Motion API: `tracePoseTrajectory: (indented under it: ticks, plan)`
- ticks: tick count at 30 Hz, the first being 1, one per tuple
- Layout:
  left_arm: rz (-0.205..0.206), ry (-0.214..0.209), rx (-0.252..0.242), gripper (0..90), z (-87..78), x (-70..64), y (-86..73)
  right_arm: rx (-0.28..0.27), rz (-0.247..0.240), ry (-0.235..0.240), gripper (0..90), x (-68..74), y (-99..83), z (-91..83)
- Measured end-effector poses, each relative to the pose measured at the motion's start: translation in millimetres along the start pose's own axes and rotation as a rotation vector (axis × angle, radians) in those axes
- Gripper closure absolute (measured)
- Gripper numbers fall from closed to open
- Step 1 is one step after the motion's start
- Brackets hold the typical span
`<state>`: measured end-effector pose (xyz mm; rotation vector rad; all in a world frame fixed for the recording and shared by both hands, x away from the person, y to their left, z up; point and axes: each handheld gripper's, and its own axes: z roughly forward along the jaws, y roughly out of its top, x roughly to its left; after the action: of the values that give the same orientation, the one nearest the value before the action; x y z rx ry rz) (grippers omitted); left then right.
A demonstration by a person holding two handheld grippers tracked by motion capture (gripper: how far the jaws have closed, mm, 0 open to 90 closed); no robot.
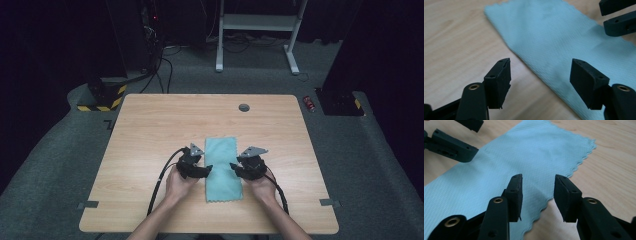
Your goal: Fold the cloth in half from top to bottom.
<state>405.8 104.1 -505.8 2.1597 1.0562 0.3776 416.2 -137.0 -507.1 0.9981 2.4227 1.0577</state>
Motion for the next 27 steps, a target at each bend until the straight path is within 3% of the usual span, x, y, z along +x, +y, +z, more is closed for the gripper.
tracePoseTrajectory:
  ticks: [3,5,9,11,17,20,27]
  plan:
    - [0.011,-0.036,0.009,32.6,-9.0,-14.2,-9.4,-0.003,0.001,0.016,56.8,5.4,-10.0,-11.9]
    - [0.017,-0.04,0.01,32.6,-10.1,-16.4,-11.2,-0.004,0.004,0.025,56.7,6.5,-12.5,-14.4]
    - [0.104,0.003,0.037,32.1,-13.7,-33.7,-19.4,0.009,-0.022,0.022,56.3,15.0,-23.4,-20.5]
    - [0.124,0.01,0.043,31.7,-13.7,-38.4,-21.9,0.01,-0.033,0.02,55.9,17.3,-25.7,-20.9]
    - [0.122,0.007,0.035,32.6,-14.5,-40.5,-28.5,0.029,-0.053,0.024,55.4,22.1,-28.7,-18.1]
    - [0.164,0.029,0.017,37.1,-16.8,-45.8,-30.8,0.039,-0.059,0.029,56.6,24.2,-30.2,-16.3]
    - [0.118,-0.009,0.033,37.2,-16.1,-38.6,-30.0,0.042,-0.049,0.028,56.7,24.6,-29.7,-16.0]
